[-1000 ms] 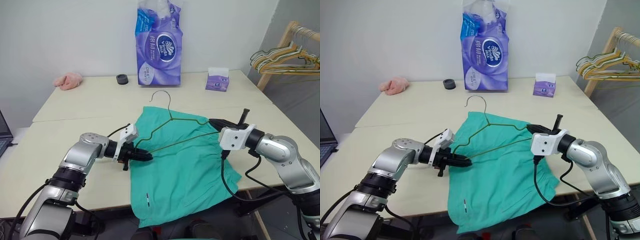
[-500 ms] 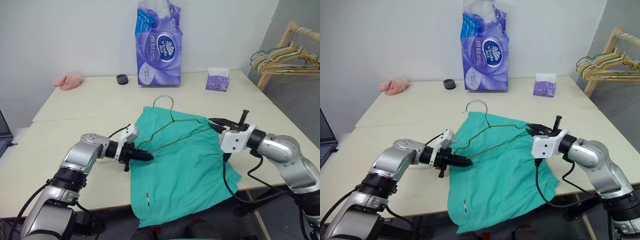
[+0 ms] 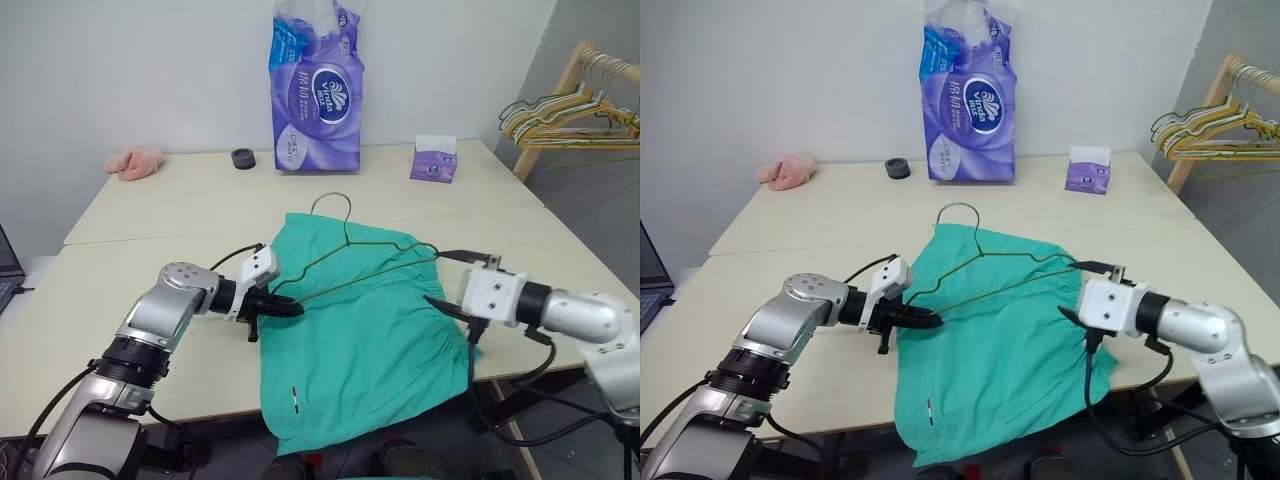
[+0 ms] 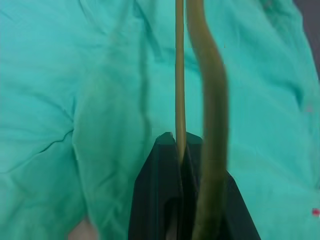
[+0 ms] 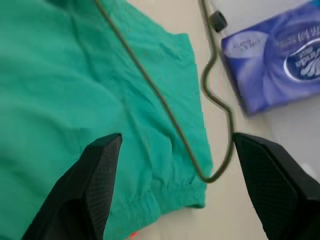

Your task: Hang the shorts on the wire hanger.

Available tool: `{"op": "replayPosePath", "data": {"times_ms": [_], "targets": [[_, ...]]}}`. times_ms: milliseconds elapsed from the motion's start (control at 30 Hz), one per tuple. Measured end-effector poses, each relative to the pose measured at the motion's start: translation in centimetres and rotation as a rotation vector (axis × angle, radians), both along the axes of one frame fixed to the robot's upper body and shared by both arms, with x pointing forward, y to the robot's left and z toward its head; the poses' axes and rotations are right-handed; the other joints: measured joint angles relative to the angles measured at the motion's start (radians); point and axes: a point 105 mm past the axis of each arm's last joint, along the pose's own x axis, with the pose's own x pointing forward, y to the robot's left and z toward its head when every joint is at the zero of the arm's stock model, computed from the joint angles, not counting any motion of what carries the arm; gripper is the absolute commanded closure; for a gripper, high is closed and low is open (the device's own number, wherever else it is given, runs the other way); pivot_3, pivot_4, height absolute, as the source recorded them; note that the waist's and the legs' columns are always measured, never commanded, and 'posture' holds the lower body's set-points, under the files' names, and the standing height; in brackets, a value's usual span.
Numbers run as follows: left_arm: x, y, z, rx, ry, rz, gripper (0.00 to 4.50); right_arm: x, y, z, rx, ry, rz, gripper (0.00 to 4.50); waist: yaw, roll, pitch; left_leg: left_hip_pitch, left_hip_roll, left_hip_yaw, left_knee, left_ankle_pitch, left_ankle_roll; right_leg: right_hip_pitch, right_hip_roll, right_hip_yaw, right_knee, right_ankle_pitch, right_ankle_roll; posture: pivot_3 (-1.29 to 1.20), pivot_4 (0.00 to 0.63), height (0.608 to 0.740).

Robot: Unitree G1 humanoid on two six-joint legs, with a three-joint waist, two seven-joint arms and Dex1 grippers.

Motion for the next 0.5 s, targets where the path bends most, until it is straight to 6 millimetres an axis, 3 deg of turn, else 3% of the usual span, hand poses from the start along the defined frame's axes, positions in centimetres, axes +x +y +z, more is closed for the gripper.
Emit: {"op": "replayPosePath", "data": {"times_ms": [133, 300, 500], "targets": [[-0.4, -0.7, -0.1, 0.039, -0.043, -0.073, 4.50, -1.0, -0.3, -0.2, 0.047, 0.183, -0.036, 0.73, 0.000, 0.000, 0.001, 0.000, 0.000, 0.001, 0.000, 0.000, 0.000, 0.000, -0.001, 0.000, -0.001, -0.001, 0.002, -0.17, 0.040, 0.740], [-0.7, -1.1, 0.1, 0.097, -0.106, -0.142, 4.50, -0.8, -0.7, 0.6, 0.042, 0.262, -0.095, 0.73, 0.000, 0.000, 0.002, 0.000, 0.000, 0.001, 0.000, 0.000, 0.000, 0.000, -0.001, -0.001, -0.001, -0.002, 0.003, -0.17, 0.038, 0.740], [-0.5, -1.4, 0.5, 0.121, -0.152, -0.173, 4.50, -0.5, 0.2, -1.3, -0.019, 0.357, -0.076, 0.73, -0.002, 0.000, 0.003, 0.000, 0.000, 0.001, 0.000, 0.000, 0.000, -0.001, -0.001, -0.001, -0.001, -0.003, 0.004, -0.16, 0.036, 0.740]]}}
